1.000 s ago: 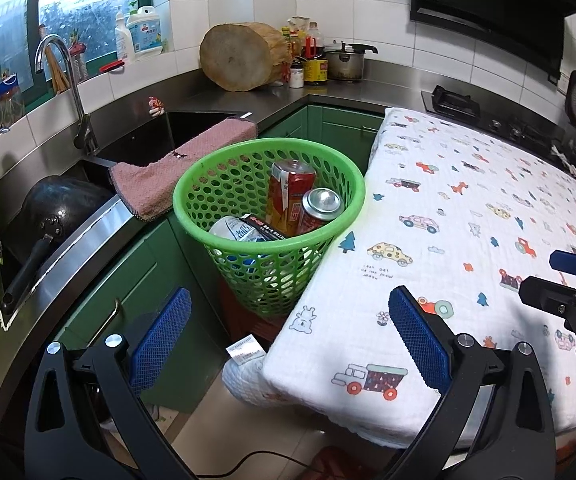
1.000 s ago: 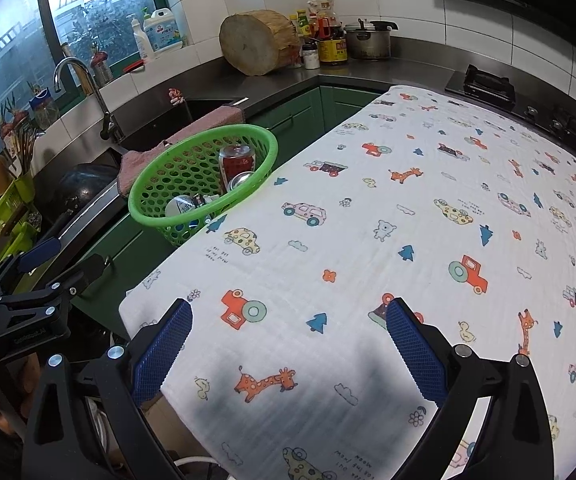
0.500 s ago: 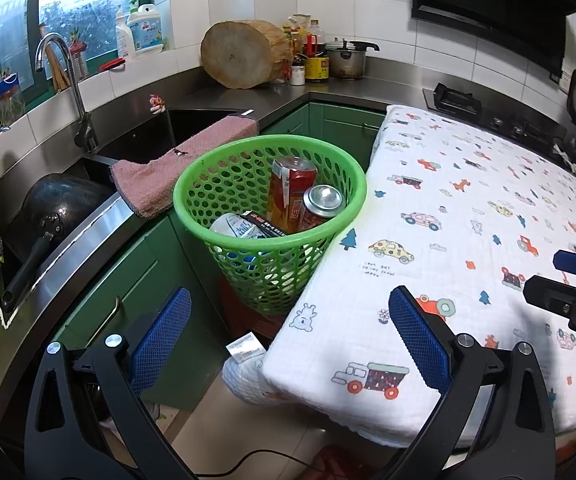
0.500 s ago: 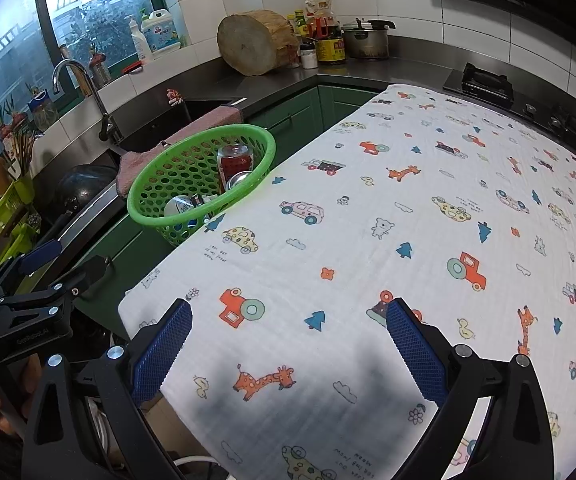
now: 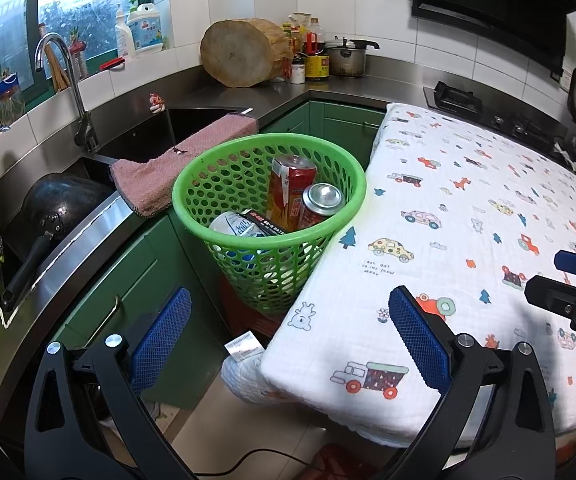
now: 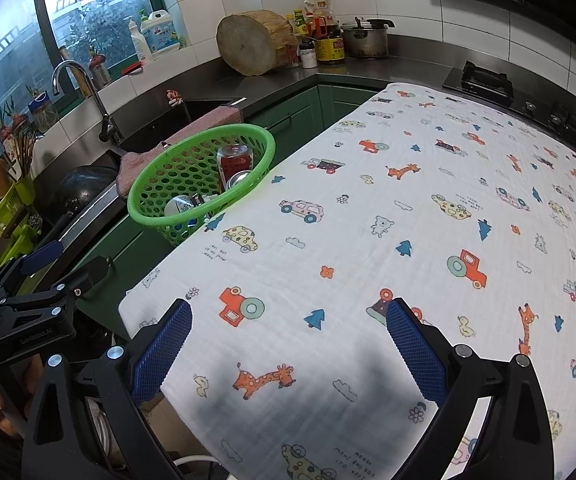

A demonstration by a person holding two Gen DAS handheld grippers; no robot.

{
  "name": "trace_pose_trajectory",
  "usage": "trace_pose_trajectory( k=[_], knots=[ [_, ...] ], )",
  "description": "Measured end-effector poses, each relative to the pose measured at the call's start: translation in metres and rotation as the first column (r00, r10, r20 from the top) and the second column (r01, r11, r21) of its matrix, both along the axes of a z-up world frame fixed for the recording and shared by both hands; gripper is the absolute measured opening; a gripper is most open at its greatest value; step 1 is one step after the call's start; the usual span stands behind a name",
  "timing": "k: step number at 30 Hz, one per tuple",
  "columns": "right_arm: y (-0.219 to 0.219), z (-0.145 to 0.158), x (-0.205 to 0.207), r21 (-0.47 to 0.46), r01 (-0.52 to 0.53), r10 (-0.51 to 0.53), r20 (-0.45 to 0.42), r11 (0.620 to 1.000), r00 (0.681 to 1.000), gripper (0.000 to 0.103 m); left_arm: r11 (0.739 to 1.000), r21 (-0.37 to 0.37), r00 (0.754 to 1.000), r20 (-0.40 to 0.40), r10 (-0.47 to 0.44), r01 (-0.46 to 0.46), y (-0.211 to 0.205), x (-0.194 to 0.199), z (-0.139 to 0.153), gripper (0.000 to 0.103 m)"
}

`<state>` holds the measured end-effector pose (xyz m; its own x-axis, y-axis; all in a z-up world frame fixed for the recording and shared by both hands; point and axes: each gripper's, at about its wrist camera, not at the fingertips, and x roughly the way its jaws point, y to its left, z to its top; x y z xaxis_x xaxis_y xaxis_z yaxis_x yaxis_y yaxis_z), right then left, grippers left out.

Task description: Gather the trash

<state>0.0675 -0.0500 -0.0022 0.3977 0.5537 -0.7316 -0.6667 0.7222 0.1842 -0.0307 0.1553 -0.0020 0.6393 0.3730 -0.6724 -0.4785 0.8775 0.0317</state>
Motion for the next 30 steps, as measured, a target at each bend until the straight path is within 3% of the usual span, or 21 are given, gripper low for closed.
trace_pose_trajectory(
  k=[30],
  knots=[
    [-0.0015,-0.0001,0.0008,-0.008,0.014,-0.014,0.006,1.000,1.000,0.094,0.999,-0.052,1.000,0.024,0.011,-0.010,0.0088,-0.0009,0.0029,0.098]
  ],
)
